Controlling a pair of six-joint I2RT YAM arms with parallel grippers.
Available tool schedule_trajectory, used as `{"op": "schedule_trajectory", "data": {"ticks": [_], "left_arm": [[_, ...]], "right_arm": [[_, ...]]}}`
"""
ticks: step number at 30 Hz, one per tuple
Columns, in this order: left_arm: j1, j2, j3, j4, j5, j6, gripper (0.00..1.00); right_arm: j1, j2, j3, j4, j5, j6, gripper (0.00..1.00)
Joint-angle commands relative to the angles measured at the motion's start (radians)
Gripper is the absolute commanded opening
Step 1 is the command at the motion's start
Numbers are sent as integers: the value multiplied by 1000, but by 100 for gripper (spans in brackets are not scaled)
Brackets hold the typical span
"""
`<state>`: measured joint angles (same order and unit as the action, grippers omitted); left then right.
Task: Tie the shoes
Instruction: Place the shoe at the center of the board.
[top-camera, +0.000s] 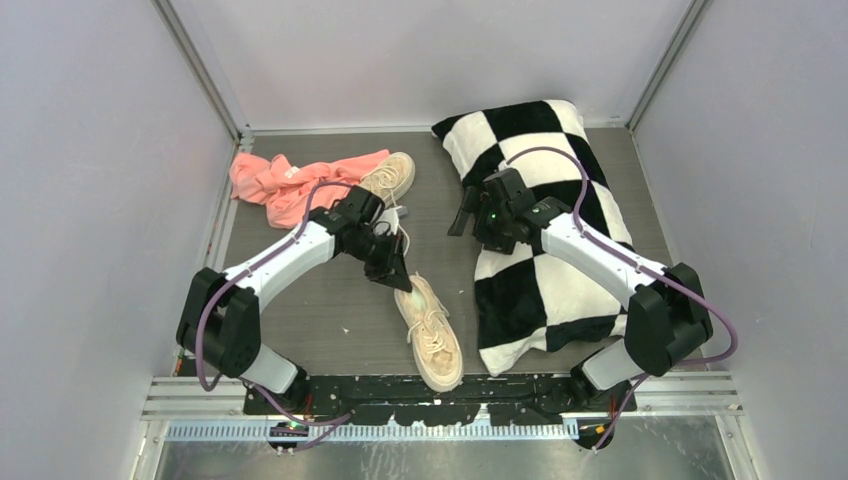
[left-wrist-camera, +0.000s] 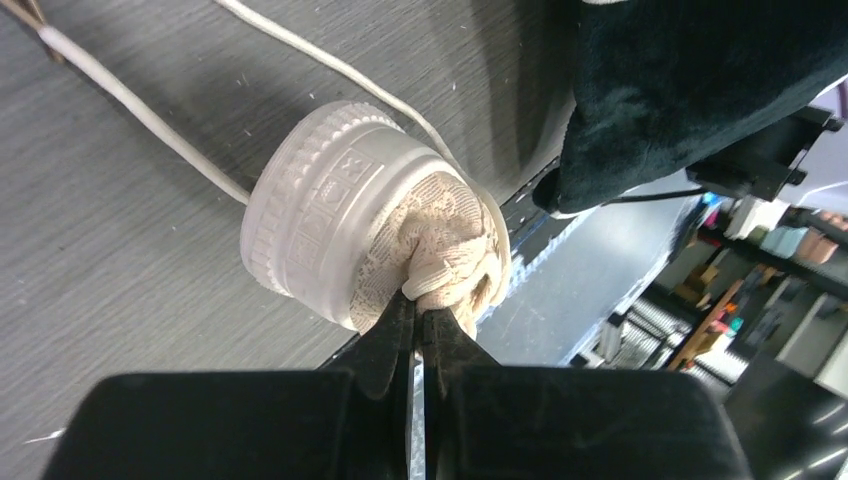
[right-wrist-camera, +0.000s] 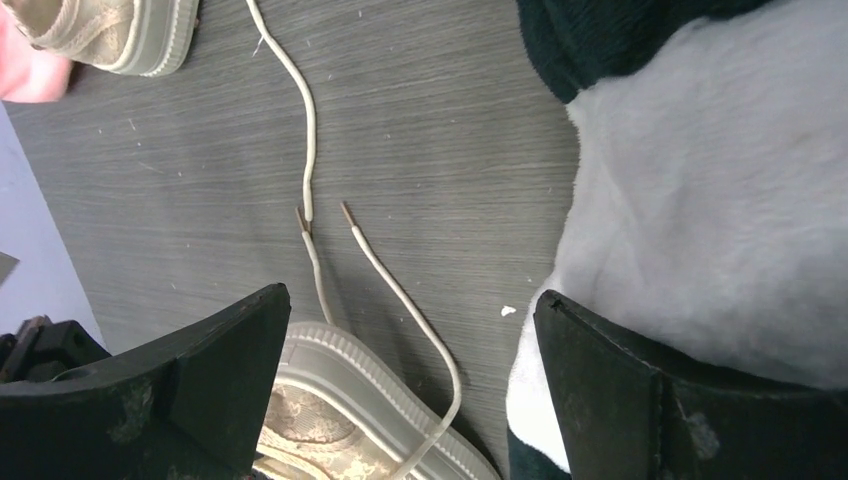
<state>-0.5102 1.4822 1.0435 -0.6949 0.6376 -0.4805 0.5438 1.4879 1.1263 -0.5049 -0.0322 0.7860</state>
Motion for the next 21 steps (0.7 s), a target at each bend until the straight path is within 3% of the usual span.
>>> {"op": "schedule_trajectory", "data": {"ticks": [1, 6, 10, 15, 21], "left_arm": [[6, 23, 123, -93, 4, 128, 0], [6, 52, 132, -195, -118, 195, 0], [6, 51, 98, -175, -184, 166, 1], [16, 3, 70, -179, -264, 177, 0], [39, -29, 49, -210, -303, 199, 1]], "right_arm": [[41, 24, 50, -23, -15, 49, 94], [75, 41, -24, -14, -71, 161, 71], [86, 90, -75, -5, -126, 239, 70], [94, 212, -43, -64, -173, 207, 70], [175, 295, 55, -178, -27, 30, 68]]}}
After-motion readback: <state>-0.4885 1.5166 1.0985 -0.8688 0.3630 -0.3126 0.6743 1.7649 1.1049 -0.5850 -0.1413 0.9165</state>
